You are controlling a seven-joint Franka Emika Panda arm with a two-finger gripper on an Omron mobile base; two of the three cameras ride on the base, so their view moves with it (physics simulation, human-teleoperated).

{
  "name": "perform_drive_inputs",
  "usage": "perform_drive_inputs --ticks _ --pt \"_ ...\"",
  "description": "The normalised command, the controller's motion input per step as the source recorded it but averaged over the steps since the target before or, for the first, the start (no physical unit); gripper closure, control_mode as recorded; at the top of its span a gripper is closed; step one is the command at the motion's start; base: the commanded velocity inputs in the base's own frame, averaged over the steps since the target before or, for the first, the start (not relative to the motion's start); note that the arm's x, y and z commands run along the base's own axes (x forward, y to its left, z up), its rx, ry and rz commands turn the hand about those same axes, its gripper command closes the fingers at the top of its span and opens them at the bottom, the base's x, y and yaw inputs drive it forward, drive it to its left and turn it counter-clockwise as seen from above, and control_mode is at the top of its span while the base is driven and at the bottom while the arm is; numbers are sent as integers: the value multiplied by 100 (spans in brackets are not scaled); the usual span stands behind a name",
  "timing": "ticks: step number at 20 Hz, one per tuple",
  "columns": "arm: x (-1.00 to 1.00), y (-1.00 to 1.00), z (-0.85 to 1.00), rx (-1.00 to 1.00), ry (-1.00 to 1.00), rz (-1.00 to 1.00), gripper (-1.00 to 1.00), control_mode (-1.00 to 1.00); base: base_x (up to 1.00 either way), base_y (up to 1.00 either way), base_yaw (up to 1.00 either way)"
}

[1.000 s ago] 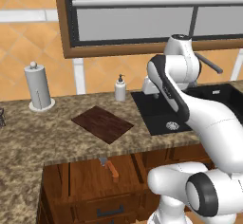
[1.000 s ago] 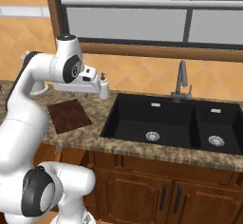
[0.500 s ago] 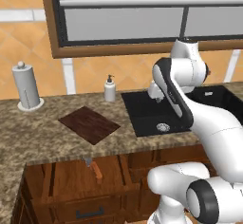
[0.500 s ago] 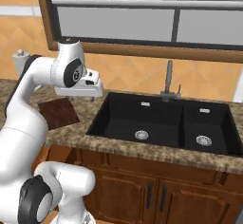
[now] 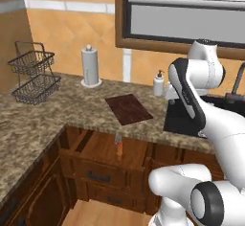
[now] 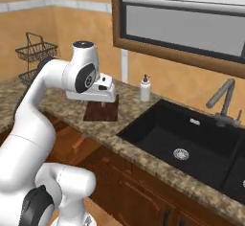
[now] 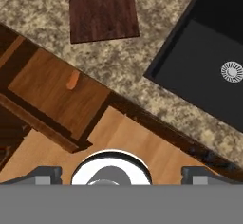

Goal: Pick up the knife from the drawer and place it on the cutting board. Then place the meat from the plate to the cutting board.

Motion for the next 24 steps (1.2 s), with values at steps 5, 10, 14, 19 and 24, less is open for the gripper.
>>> perform_drive_inputs --ticks 5,10,14,19,24 --pt "0 0 0 0 0 0 -100 100 -38 -11 83" --pt "0 0 0 0 0 0 -100 100 -49 -51 67" --pt "0 0 0 0 0 0 -100 100 -39 -71 59" --pt "0 0 0 0 0 0 -100 100 6 -60 14" --pt "0 0 0 0 0 0 -100 100 26 -43 23"
